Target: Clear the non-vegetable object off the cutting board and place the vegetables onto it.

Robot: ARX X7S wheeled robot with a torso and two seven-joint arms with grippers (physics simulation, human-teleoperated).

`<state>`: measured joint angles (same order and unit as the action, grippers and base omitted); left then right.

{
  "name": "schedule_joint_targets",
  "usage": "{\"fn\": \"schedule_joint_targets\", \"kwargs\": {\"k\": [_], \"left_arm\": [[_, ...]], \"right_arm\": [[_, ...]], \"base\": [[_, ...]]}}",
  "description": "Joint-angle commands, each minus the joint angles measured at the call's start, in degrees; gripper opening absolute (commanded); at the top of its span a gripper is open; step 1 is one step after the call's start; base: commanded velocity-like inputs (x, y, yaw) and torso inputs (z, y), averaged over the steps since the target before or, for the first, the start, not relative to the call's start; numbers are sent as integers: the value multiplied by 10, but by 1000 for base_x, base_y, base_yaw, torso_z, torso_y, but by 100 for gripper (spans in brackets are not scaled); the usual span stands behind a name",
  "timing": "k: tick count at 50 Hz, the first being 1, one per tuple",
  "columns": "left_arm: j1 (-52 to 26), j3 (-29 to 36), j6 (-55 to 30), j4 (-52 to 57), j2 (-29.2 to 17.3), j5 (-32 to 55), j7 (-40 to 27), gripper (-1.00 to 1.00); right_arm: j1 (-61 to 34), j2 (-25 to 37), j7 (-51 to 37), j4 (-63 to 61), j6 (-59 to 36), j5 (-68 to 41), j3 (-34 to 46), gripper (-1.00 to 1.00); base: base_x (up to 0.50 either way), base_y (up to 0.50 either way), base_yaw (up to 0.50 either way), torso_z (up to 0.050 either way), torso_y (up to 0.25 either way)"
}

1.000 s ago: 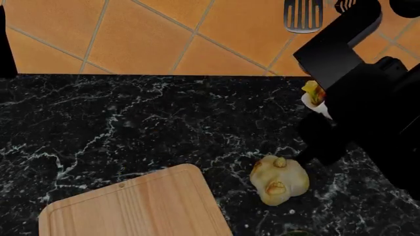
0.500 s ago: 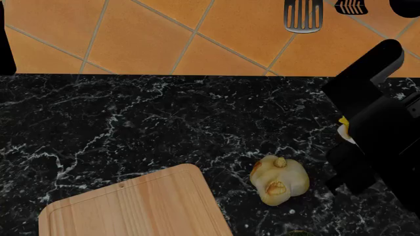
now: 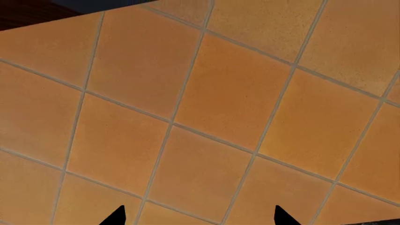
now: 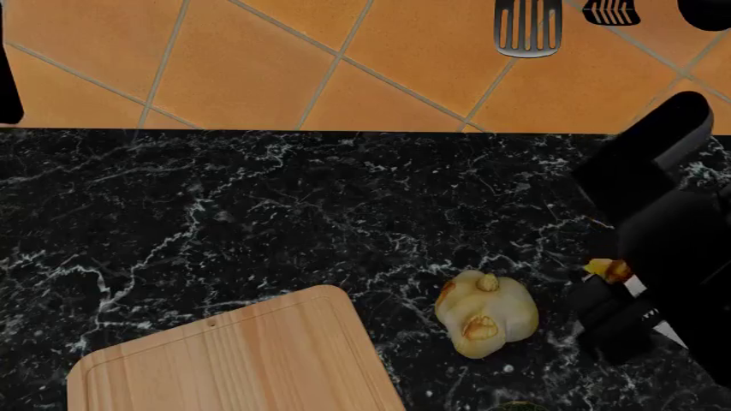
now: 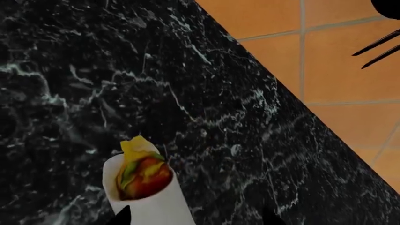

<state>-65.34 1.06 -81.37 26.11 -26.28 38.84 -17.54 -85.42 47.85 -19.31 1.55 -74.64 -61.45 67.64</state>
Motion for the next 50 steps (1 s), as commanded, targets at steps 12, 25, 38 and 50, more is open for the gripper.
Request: {"fn": "schedule_joint_targets", "kwargs": {"k": [12, 25, 38, 50], "left_arm": [[-8, -17, -7, 0, 7, 4, 5, 100], [-7, -18, -11, 4, 9, 14, -1, 100], [-14, -24, -22, 8, 10, 27, -7, 100], [-21, -15, -29, 11, 16, 36, -18, 100]], "right_arm": [[-20, 33, -69, -150, -52, -139, -97, 100], [-22, 66, -248, -220, -26, -446, -164, 100], [-134, 72, -436, -241, -21, -677, -74, 100], [-187, 113, -518, -315, 43, -828, -29, 100]], "base": [[27, 0, -4, 0, 0], [28, 0, -4, 0, 0], [28, 0, -4, 0, 0], [29, 0, -1, 0, 0]]}}
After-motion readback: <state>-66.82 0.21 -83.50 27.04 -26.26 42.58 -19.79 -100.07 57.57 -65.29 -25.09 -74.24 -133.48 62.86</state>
